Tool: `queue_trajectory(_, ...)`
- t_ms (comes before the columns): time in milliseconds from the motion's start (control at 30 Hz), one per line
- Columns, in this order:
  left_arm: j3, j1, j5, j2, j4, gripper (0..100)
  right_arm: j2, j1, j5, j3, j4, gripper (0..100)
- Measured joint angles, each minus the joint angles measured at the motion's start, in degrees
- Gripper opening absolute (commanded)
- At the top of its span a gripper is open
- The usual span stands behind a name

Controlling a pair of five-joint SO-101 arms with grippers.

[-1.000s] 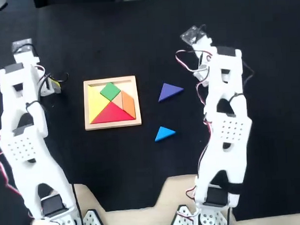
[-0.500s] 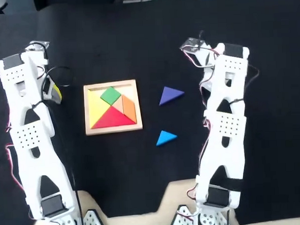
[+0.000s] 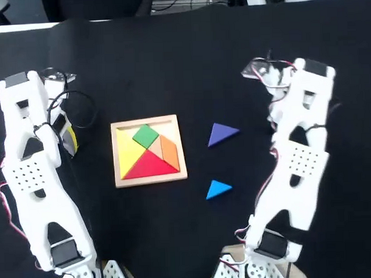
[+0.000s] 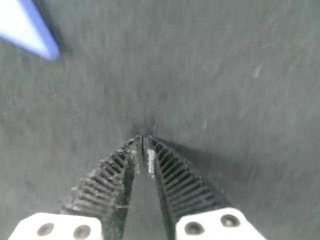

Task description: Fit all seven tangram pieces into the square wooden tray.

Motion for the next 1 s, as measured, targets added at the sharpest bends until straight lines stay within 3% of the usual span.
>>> queue_trajectory(233,0.3,0.0,0.6,-0.2,0.0,18,-6.2,9.8,5.5,12.7,0.1,1.1)
queue_trajectory(400,-0.7,0.0,5.5,-0.2,-3.0,18,-8.8,11.7,8.2,18.1,0.1,1.1)
queue_trajectory(567,-1.6,0.3,7.2,-0.2,-3.6,18,-12.5,11.5,8.3,20.9,0.1,1.1)
queue_trajectory(700,-5.6,1.6,9.7,0.6,-4.5,18,-19.6,8.5,4.1,21.5,0.1,1.1)
queue_trajectory(1000,-23.9,2.4,13.0,12.4,-4.0,18,-41.2,0.5,-1.8,31.3,0.1,1.1)
